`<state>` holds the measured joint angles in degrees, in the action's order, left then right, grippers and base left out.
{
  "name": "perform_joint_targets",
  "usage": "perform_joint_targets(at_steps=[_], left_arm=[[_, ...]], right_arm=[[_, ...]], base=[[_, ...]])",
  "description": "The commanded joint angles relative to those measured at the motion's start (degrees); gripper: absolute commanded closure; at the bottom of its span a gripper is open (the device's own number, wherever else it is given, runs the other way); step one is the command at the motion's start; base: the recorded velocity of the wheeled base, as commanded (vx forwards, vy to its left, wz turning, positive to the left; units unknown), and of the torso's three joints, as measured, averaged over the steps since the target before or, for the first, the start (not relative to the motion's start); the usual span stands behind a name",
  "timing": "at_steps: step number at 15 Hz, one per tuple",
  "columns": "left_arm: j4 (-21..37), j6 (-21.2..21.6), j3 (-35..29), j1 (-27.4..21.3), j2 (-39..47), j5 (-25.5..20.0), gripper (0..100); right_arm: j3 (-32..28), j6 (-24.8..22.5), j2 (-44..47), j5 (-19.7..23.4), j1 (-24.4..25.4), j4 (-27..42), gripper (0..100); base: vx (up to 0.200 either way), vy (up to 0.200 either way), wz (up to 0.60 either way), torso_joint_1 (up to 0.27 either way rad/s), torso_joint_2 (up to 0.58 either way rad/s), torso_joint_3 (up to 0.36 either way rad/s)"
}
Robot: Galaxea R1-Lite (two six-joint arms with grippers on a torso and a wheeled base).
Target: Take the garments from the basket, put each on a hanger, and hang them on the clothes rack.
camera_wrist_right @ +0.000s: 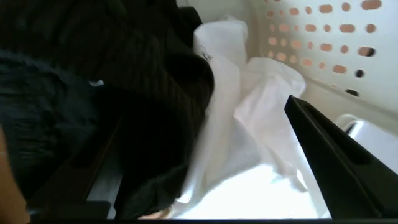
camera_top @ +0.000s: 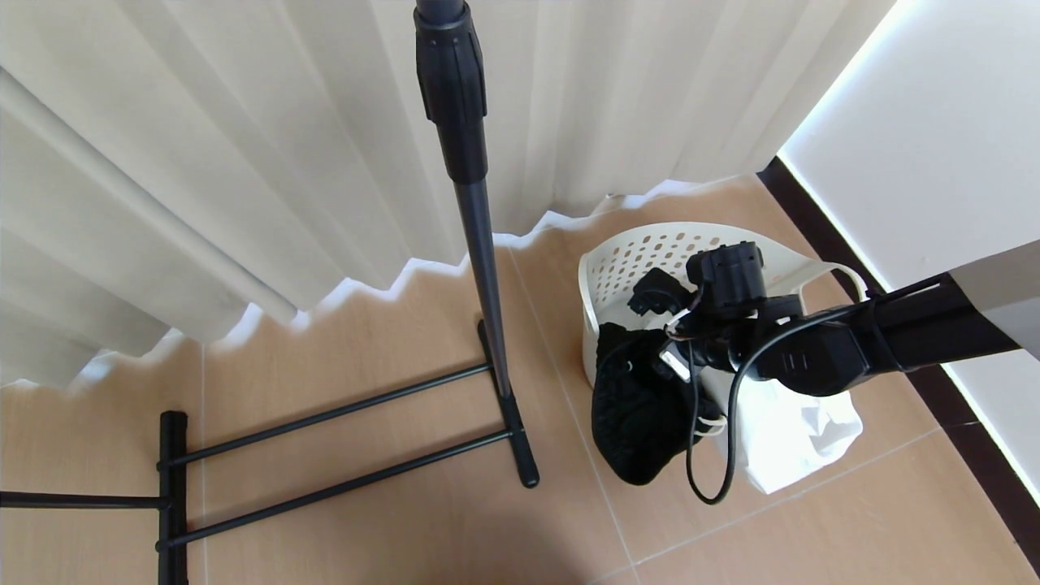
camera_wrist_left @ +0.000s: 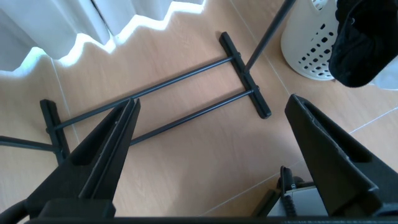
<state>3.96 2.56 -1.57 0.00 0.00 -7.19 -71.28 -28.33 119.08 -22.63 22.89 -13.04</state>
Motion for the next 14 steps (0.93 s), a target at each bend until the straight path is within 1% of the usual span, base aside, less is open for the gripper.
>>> perform_joint_targets(at_steps=[1, 6, 7, 9, 10, 11, 12, 14], left_arm=[[0.0, 0.0, 0.0, 0.0, 0.0, 0.0, 0], [0.0, 0.0, 0.0, 0.0, 0.0, 0.0, 0], [0.0, 0.0, 0.0, 0.0, 0.0, 0.0, 0], [0.0, 0.0, 0.0, 0.0, 0.0, 0.0, 0], [0.0, 0.0, 0.0, 0.0, 0.0, 0.0, 0], [0.0, 0.0, 0.0, 0.0, 0.0, 0.0, 0], [0.0, 0.0, 0.0, 0.0, 0.0, 0.0, 0], [0.0, 0.0, 0.0, 0.0, 0.0, 0.0, 0]], right_arm=[[-1.1, 2.3, 0.1, 2.6, -0.1, 0.0, 0], [-2.3, 5.8, 2.0, 2.9, -0.2, -0.1, 0], [-2.2, 6.0, 2.4, 2.9, -0.2, -0.1, 100], [-2.1, 6.2, 2.2, 3.2, -0.2, -0.1, 100], [-2.0, 6.6, 2.1, 4.2, -0.2, -0.1, 100], [-1.6, 7.5, 1.8, 4.3, -0.2, -0.6, 100], [-0.2, 8.4, 1.2, 4.3, -0.2, -2.1, 100], [4.8, 8.6, -3.1, 4.8, -0.2, -6.4, 100]], base=[[0.0, 0.0, 0.0, 0.0, 0.0, 0.0], [0.0, 0.0, 0.0, 0.0, 0.0, 0.0], [0.0, 0.0, 0.0, 0.0, 0.0, 0.0], [0.0, 0.0, 0.0, 0.0, 0.0, 0.0], [0.0, 0.0, 0.0, 0.0, 0.0, 0.0], [0.0, 0.0, 0.0, 0.0, 0.0, 0.0], [0.0, 0.0, 0.0, 0.0, 0.0, 0.0], [0.0, 0.0, 0.0, 0.0, 0.0, 0.0]])
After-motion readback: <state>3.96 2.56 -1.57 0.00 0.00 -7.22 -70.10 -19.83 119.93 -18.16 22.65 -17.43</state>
